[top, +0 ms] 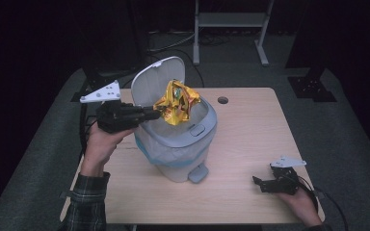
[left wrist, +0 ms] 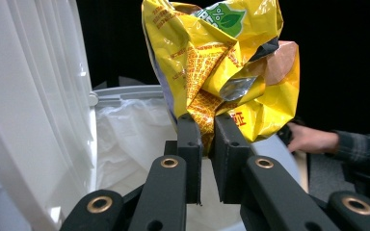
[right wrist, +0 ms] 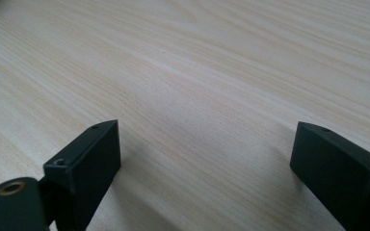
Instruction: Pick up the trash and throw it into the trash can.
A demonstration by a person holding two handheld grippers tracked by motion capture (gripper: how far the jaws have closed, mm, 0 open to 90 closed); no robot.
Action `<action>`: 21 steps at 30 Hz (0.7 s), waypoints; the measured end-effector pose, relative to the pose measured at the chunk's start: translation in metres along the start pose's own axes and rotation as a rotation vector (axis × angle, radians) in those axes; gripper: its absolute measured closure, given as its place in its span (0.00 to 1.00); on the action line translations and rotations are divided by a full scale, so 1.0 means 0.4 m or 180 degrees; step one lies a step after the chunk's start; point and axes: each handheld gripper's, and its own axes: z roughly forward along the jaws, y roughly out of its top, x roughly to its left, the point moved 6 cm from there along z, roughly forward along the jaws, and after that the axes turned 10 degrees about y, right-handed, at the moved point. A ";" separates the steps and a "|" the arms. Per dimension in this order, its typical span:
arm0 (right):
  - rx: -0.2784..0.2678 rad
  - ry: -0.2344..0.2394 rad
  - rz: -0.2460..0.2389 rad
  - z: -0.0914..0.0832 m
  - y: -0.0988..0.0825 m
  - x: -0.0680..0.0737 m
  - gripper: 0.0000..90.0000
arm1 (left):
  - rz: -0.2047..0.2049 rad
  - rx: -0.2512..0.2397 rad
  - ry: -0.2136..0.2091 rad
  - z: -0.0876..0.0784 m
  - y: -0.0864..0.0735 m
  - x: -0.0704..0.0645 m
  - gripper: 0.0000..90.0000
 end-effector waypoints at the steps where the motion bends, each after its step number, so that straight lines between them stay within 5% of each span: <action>1: 0.0001 0.0000 -0.0001 0.000 0.000 0.000 0.10 | 0.0007 0.0011 0.0006 0.007 -0.002 0.003 0.92; 21: 0.0000 0.0000 -0.0002 0.000 0.000 0.000 0.10 | -0.0059 0.0092 0.0121 0.053 -0.039 0.033 0.87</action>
